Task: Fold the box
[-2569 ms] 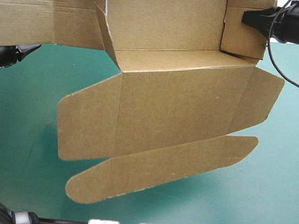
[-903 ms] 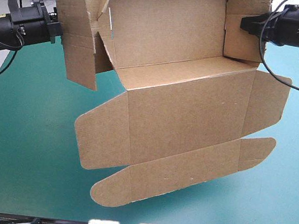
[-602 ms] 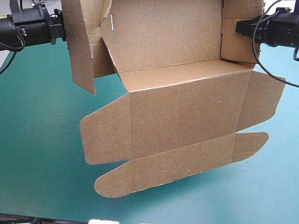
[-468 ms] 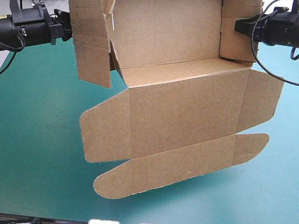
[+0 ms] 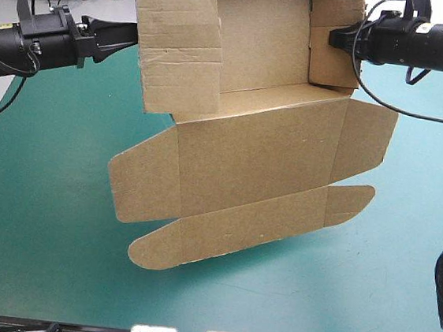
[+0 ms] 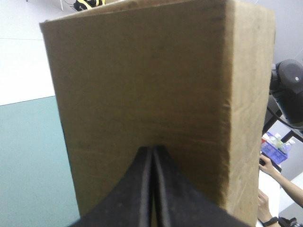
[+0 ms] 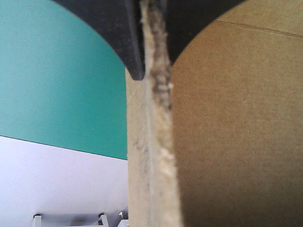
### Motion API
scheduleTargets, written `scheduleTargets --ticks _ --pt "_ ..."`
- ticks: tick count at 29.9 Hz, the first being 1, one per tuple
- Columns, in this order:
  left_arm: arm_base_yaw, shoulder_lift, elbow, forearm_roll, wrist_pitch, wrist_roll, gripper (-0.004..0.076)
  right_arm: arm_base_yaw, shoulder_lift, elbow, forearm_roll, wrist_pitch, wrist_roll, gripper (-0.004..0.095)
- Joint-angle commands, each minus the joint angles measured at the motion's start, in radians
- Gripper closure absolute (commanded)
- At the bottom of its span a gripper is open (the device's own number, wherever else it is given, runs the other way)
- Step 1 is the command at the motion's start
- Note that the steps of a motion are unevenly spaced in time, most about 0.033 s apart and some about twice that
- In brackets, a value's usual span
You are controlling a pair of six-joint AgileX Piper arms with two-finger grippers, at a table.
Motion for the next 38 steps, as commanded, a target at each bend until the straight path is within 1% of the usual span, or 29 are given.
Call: scheduleTargets --ticks 1,6,9,11,16,19,28,31,34,38 --pt "-0.004 -0.029 -0.032 -0.040 0.014 -0.005 0.0734 0.002 -0.041 -0.023 0.054 -0.075 0.014 0.0928" --pt "-0.022 -0.029 -0.032 0.019 0.021 -0.005 0.0733 0.002 -0.040 -0.023 0.032 -0.090 0.024 0.0928" --pt "-0.044 -0.029 -0.032 0.022 0.021 0.001 0.0703 0.002 -0.033 -0.023 0.029 -0.092 0.029 0.0928" --pt "-0.051 -0.029 -0.032 0.029 0.021 0.000 0.0655 0.002 -0.027 -0.023 0.025 -0.092 0.029 0.0928" --pt "-0.051 -0.029 -0.032 0.035 0.021 0.000 0.0471 0.002 -0.024 -0.023 0.013 -0.094 0.029 0.0928" --pt "-0.051 -0.029 -0.032 0.025 0.021 0.000 0.0409 0.002 -0.023 -0.023 -0.005 -0.096 0.036 0.0928" --pt "-0.051 -0.029 -0.032 0.018 0.021 0.000 0.0399 0.008 -0.023 -0.023 -0.015 -0.105 0.037 0.0928" --pt "-0.051 -0.029 -0.032 0.039 0.006 0.000 0.0399 0.024 -0.023 -0.023 -0.018 -0.107 0.040 0.0921" --pt "-0.055 -0.029 -0.032 0.086 0.005 -0.007 0.0399 0.059 -0.023 -0.023 -0.060 -0.121 0.059 0.0920" --pt "-0.092 -0.029 -0.032 0.210 -0.049 -0.067 0.0400 0.121 -0.023 -0.023 -0.127 -0.152 0.089 0.0921"
